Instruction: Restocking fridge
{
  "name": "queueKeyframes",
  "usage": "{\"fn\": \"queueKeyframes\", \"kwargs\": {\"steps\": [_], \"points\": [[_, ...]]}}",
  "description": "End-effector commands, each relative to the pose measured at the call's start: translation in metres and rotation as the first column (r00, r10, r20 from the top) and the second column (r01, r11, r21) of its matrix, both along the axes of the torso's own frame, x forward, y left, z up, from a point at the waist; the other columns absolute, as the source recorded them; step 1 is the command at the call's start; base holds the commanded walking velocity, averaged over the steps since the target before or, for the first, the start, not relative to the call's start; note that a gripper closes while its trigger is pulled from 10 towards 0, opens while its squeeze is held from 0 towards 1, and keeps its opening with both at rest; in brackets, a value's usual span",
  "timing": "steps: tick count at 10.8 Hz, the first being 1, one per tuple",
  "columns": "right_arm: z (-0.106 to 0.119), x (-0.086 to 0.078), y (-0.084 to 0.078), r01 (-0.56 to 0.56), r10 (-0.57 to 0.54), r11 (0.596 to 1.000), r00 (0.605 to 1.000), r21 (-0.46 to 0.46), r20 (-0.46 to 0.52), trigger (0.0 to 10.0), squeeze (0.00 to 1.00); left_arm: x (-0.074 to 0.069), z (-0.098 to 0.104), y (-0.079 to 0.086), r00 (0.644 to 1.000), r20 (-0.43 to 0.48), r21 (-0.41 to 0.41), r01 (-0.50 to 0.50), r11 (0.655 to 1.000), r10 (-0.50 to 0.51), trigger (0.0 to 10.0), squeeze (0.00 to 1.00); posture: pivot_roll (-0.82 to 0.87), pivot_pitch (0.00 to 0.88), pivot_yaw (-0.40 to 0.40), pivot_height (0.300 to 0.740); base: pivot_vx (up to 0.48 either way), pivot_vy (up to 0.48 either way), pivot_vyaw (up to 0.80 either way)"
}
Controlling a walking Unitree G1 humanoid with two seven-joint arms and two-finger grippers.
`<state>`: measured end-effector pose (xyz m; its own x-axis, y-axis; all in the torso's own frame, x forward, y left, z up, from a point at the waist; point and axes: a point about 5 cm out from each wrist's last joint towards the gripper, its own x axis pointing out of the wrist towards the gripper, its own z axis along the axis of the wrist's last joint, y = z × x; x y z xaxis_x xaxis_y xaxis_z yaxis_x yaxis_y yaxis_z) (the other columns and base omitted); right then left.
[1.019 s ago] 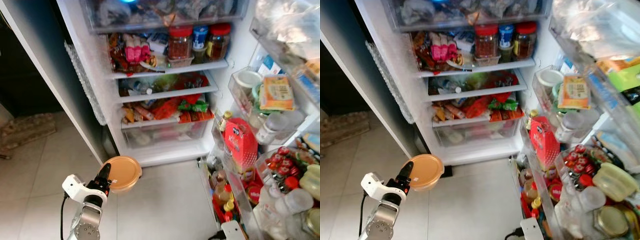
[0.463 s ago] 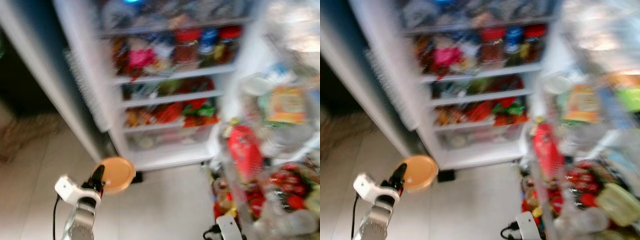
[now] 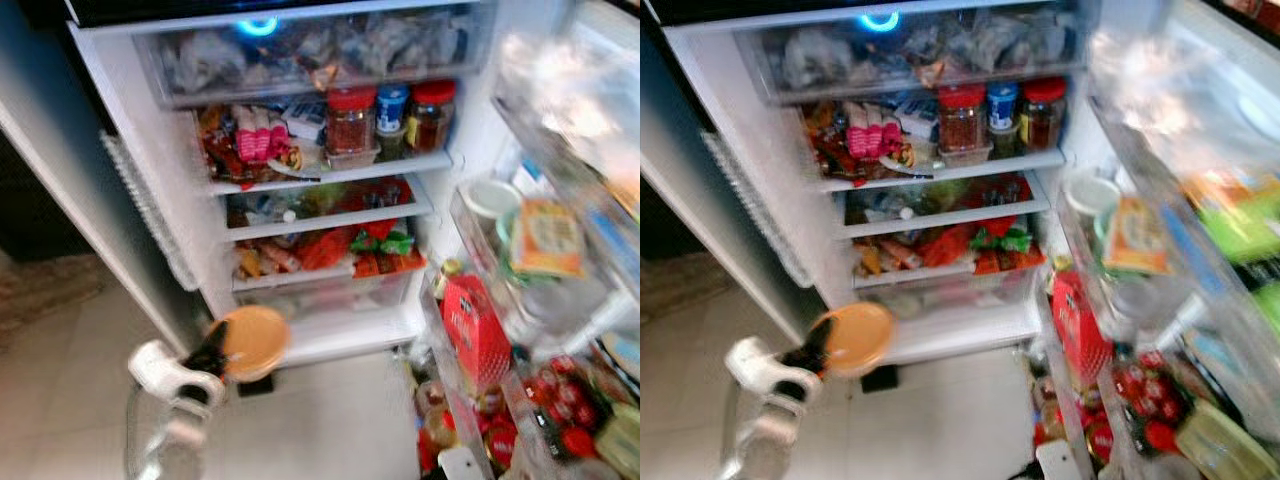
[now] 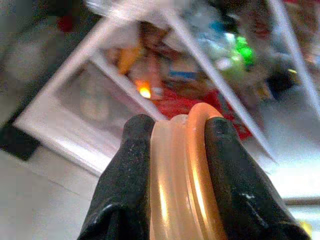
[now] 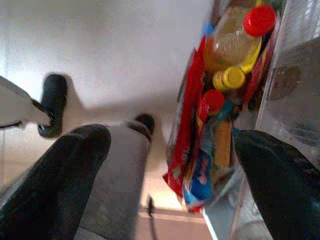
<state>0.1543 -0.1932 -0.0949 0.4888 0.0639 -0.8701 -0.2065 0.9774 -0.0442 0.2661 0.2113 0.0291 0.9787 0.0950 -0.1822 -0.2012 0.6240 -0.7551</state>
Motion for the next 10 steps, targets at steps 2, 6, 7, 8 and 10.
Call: {"fn": "queueKeyframes", "kwargs": {"steps": [2,6,7,8,10], "points": [[0.0,0.0,-0.002,-0.005,0.005,1.0,1.0,-0.009,0.002,10.0,0.0,-0.001,-0.001,-0.002,1.0,-0.006,-0.01,0.002,1.0,-0.002,10.0,0.0,-0.09,0.122,0.008,0.74,0.257,0.0,0.0],[0.0,0.0,-0.001,-0.01,0.01,1.0,1.0,-0.009,-0.001,10.0,0.0,0.0,0.0,-0.007,0.999,0.005,-0.028,0.045,0.999,-0.044,10.0,0.0,-0.09,0.121,0.01,0.74,0.254,0.0,0.0],[0.0,0.0,-0.002,-0.015,0.015,1.0,1.0,-0.013,-0.005,10.0,0.0,0.0,-0.001,-0.009,0.998,0.002,-0.026,0.064,0.998,-0.064,10.0,0.0,-0.09,0.121,0.01,0.74,0.255,0.0,0.0],[0.0,0.001,-0.002,-0.022,0.022,1.0,1.0,-0.016,-0.004,10.0,0.0,-0.001,-0.001,-0.011,0.997,0.003,-0.025,0.081,0.996,-0.081,10.0,0.0,-0.09,0.122,0.011,0.74,0.251,0.0,0.0],[0.0,0.001,-0.001,-0.027,0.027,1.0,1.0,-0.017,-0.005,10.0,0.0,-0.001,-0.001,-0.013,0.996,0.005,-0.027,0.091,0.995,-0.091,10.0,0.0,-0.09,0.122,0.011,0.74,0.249,0.0,0.0]]}}
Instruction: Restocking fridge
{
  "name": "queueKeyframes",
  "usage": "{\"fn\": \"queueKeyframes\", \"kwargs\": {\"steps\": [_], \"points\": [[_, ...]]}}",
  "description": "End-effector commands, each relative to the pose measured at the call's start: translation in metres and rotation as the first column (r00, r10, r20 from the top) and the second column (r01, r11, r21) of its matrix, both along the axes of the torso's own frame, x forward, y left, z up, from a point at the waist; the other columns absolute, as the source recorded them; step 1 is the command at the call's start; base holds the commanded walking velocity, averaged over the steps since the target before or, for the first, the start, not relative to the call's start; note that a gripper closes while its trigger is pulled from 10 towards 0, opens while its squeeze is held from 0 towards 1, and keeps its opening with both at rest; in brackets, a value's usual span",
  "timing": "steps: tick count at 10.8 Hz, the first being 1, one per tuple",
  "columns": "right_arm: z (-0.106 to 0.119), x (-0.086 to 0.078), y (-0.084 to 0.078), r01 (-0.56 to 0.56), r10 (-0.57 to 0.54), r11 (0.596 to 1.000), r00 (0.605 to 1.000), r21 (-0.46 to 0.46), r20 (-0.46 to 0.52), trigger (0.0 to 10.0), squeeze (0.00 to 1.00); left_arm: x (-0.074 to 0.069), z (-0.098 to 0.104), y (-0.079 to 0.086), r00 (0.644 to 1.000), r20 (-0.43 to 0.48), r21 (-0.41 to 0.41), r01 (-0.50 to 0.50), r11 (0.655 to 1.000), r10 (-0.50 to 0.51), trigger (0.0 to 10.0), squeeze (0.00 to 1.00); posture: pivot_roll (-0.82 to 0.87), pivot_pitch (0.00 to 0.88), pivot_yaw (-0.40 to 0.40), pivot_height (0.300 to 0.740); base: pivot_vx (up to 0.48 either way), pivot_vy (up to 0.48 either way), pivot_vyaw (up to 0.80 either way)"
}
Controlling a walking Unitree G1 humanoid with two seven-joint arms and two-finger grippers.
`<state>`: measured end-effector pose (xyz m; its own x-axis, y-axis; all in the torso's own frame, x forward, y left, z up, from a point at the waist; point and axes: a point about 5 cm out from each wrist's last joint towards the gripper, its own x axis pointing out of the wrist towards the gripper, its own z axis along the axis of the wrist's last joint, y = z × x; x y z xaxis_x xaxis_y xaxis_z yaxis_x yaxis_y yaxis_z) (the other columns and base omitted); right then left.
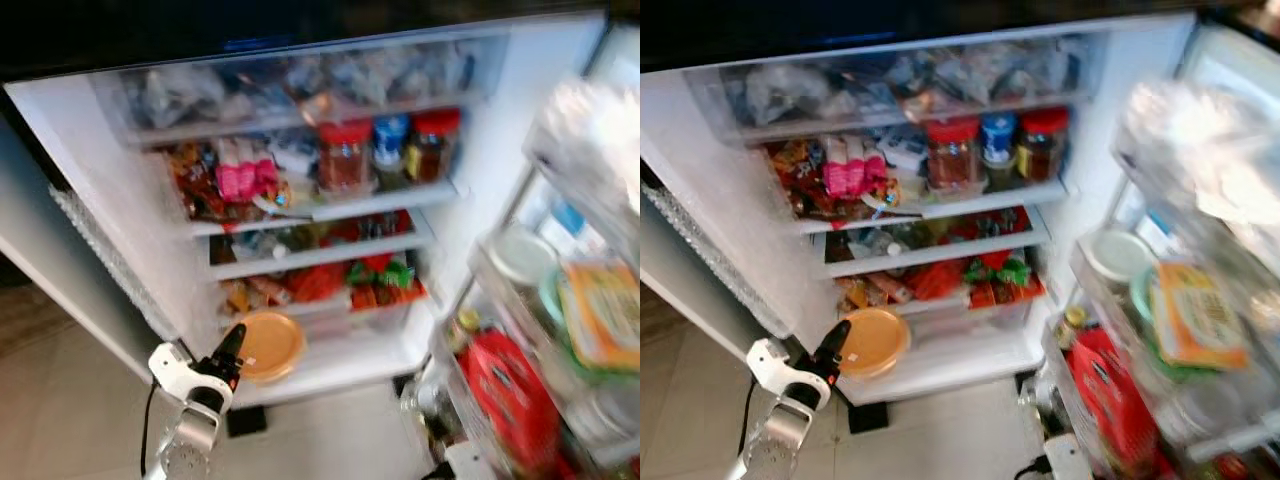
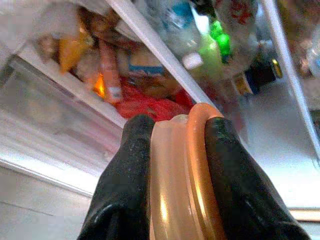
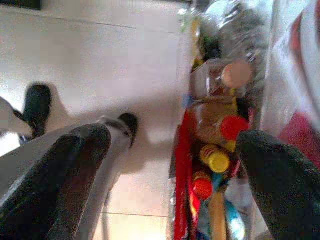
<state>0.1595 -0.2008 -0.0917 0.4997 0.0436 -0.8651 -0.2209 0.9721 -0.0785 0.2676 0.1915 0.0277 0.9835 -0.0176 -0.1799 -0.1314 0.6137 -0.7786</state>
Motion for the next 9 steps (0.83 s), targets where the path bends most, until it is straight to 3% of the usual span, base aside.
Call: {"fn": "queueKeyframes", "kwargs": {"steps": [1,5,9], "points": [[-0.003,-0.004,0.006,-0.003,0.003,1.0,1.0,0.008,-0.014,10.0,0.0,-0.002,0.001,0.006,1.0,0.003,0.006,-0.007,1.0,0.007,10.0,0.0,-0.09,0.122,0.011,0.74,0.255,0.0,0.0],[-0.003,-0.005,0.004,0.035,-0.035,0.999,0.999,0.0,-0.009,10.0,0.0,-0.002,0.002,0.003,1.0,0.005,0.014,0.022,1.0,-0.022,10.0,0.0,-0.09,0.121,0.012,0.74,0.257,0.0,0.0],[-0.003,-0.005,0.006,0.063,-0.063,0.998,0.998,0.004,-0.002,10.0,0.0,0.004,0.008,-0.008,0.994,0.037,0.034,0.101,0.994,-0.102,10.0,0.0,-0.08,0.119,0.017,0.74,0.0,0.0,0.0]]}}
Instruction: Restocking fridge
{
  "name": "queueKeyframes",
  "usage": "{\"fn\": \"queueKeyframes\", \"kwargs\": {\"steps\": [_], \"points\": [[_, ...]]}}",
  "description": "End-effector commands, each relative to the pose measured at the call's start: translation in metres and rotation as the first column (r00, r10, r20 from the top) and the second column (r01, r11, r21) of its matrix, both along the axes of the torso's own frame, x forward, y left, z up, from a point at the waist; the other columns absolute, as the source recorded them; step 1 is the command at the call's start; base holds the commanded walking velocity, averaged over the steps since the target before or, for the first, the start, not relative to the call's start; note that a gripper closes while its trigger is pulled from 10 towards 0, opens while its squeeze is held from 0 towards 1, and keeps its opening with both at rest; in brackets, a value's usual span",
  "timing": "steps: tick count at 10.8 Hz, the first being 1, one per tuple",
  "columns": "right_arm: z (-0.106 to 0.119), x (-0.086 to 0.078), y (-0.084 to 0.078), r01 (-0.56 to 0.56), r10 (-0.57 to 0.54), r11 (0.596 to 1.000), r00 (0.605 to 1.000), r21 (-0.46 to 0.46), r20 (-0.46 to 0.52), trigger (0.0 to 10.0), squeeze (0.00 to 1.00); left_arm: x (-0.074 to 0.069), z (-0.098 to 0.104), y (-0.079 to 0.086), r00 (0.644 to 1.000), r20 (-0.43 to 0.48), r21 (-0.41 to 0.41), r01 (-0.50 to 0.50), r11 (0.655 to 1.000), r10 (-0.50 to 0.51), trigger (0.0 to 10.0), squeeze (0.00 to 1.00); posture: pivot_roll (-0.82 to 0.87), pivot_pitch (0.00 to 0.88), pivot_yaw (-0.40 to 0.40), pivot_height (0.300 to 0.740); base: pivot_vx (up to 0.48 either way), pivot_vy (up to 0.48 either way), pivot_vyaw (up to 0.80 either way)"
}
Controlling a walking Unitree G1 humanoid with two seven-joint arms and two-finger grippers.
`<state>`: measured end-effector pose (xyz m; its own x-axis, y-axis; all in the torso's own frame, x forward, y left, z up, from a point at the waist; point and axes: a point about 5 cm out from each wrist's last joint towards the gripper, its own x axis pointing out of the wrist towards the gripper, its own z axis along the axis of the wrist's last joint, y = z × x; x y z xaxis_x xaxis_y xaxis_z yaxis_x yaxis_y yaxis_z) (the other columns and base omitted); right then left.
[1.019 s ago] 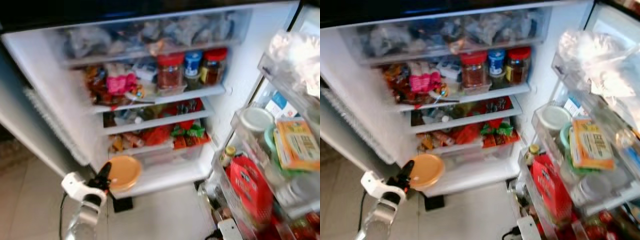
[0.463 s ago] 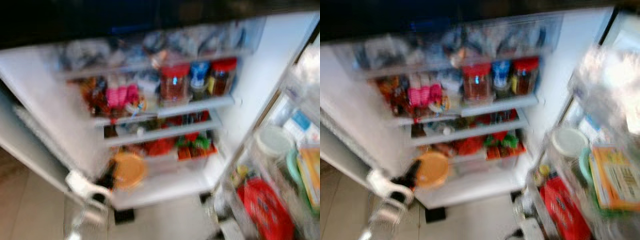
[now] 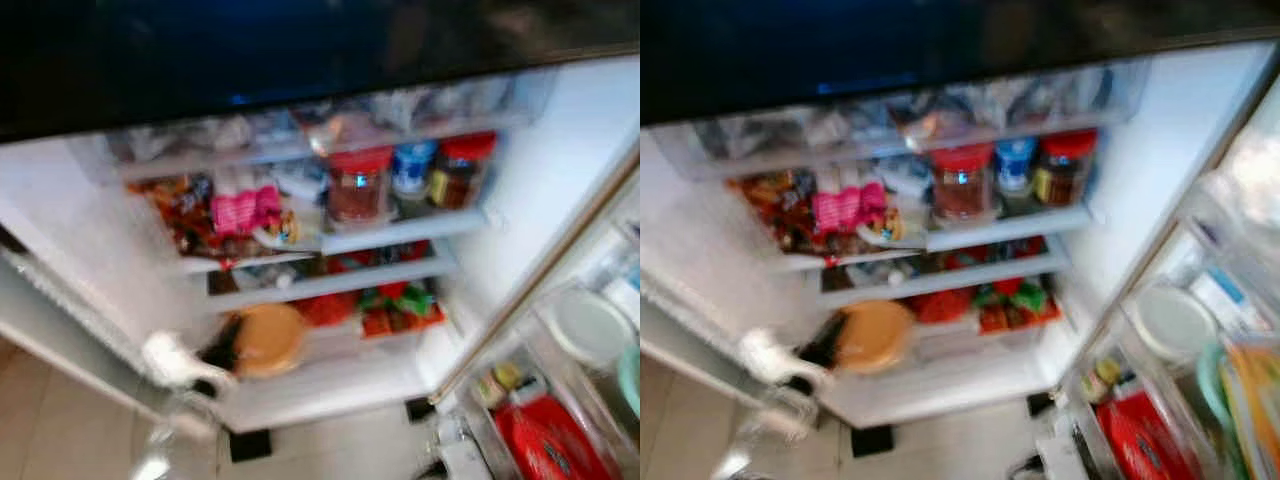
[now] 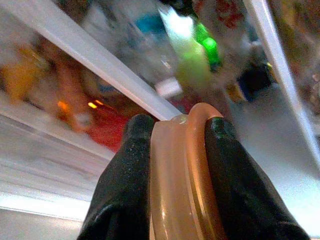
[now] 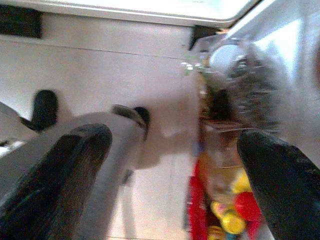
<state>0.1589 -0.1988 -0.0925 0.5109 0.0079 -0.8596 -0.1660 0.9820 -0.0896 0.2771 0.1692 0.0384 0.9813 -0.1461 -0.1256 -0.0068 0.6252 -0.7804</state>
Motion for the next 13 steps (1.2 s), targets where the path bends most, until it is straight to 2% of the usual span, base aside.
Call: {"fn": "queueKeyframes", "kwargs": {"steps": [1,7,11,13], "points": [[-0.0023,-0.0044,0.0037,0.016,-0.016,1.0,1.0,0.012,-0.007,10.0,0.0,-0.0059,-0.0014,0.0112,1.0,-0.006,0.026,-0.012,1.0,0.012,10.0,0.0,-0.09,0.12,0.018,0.74,0.0,0.0,0.0],[-0.0022,-0.005,0.0008,0.023,-0.023,1.0,1.0,-0.014,-0.002,10.0,0.0,-0.0079,-0.0014,0.01,1.0,0.004,0.019,0.0,1.0,0.0,10.0,0.0,-0.09,0.117,0.012,0.74,0.0,0.0,0.0],[-0.0024,-0.0059,0.0015,0.011,-0.011,1.0,1.0,-0.002,-0.001,10.0,0.0,-0.0085,-0.0007,0.0095,1.0,0.008,0.026,0.001,1.0,-0.002,10.0,0.0,-0.08,0.103,0.01,0.68,0.0,0.0,0.0],[-0.0019,-0.0053,0.0019,0.015,-0.015,1.0,1.0,0.003,0.013,10.0,0.0,-0.0069,0.0012,0.0099,1.0,0.014,0.03,-0.003,1.0,0.002,10.0,0.0,-0.08,0.103,0.012,0.676,0.0,0.0,0.0]]}}
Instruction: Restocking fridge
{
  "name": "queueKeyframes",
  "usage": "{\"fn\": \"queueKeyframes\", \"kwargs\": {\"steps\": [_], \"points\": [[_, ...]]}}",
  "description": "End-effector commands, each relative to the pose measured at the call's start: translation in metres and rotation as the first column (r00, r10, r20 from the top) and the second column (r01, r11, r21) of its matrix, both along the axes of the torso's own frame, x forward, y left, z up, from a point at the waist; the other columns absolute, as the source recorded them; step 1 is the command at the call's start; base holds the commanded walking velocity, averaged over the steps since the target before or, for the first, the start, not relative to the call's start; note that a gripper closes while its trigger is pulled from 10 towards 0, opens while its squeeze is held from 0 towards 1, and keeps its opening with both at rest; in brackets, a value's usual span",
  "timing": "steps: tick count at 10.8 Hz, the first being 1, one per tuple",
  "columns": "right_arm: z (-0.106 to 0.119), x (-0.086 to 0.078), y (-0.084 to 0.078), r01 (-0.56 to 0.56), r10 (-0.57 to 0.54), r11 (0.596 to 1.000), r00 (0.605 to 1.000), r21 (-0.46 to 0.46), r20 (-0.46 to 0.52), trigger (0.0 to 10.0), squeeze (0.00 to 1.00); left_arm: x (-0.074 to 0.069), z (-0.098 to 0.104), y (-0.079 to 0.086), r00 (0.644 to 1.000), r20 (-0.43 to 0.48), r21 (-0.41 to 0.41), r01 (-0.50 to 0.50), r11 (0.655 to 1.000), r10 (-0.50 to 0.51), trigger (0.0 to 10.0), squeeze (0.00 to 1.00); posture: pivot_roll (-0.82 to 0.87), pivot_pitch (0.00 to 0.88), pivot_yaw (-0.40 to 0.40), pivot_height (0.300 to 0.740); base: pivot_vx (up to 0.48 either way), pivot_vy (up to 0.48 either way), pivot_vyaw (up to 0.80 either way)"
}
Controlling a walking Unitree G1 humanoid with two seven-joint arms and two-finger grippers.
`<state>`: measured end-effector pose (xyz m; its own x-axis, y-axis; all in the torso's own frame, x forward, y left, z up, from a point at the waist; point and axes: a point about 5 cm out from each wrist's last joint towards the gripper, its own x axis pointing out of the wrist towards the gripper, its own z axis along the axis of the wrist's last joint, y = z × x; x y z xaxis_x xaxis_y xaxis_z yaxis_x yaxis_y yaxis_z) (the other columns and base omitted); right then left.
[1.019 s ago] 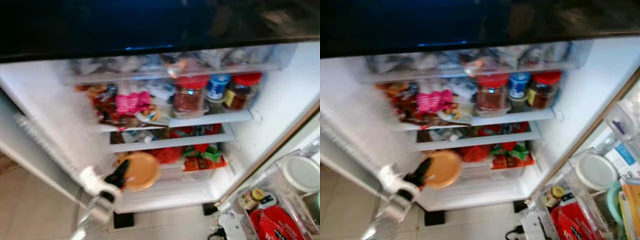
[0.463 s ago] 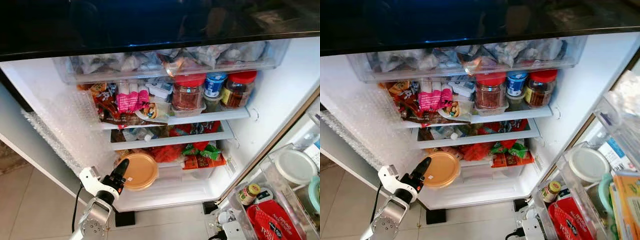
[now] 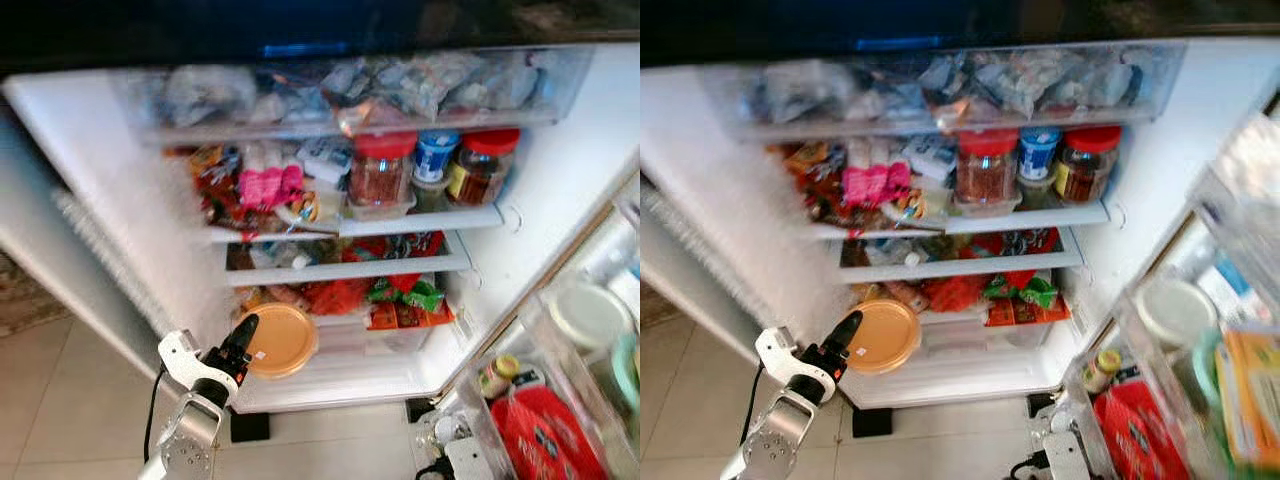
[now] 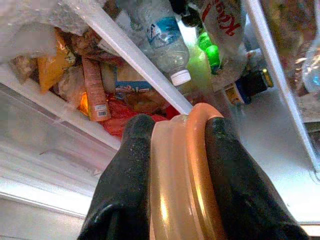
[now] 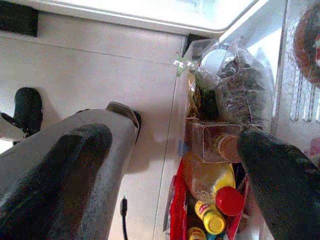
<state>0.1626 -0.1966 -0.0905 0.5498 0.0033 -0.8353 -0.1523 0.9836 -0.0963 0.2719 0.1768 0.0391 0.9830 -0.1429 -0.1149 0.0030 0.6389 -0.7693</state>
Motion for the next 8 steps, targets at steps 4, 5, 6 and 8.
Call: {"fn": "queueKeyframes", "kwargs": {"steps": [4,5,6,8], "points": [[-0.0038,-0.0088,-0.0006,0.008,-0.008,1.0,0.999,0.002,-0.031,10.0,0.0,0.0036,0.0052,0.0018,1.0,0.011,0.011,-0.015,1.0,0.015,10.0,0.0,-0.08,0.112,0.009,0.676,0.0,0.0,0.0],[-0.0037,-0.0087,-0.0008,0.009,-0.009,1.0,0.999,0.0,-0.031,10.0,0.0,0.0043,0.0061,0.0011,1.0,0.015,0.012,-0.013,1.0,0.012,10.0,0.0,-0.08,0.113,0.008,0.676,0.0,0.0,0.0],[-0.0036,-0.0085,-0.0011,0.005,-0.005,1.0,0.999,-0.004,-0.032,10.0,0.0,0.005,0.0071,0.001,1.0,0.02,0.011,-0.014,1.0,0.013,10.0,0.0,-0.08,0.115,0.007,0.676,0.0,0.0,0.0],[-0.0039,-0.0088,-0.0013,0.006,-0.006,1.0,0.999,-0.004,-0.04,10.0,0.0,0.0055,0.0074,0.0009,1.0,0.021,0.011,-0.015,1.0,0.015,10.0,0.0,-0.08,0.116,0.006,0.676,0.0,0.0,0.0]]}}
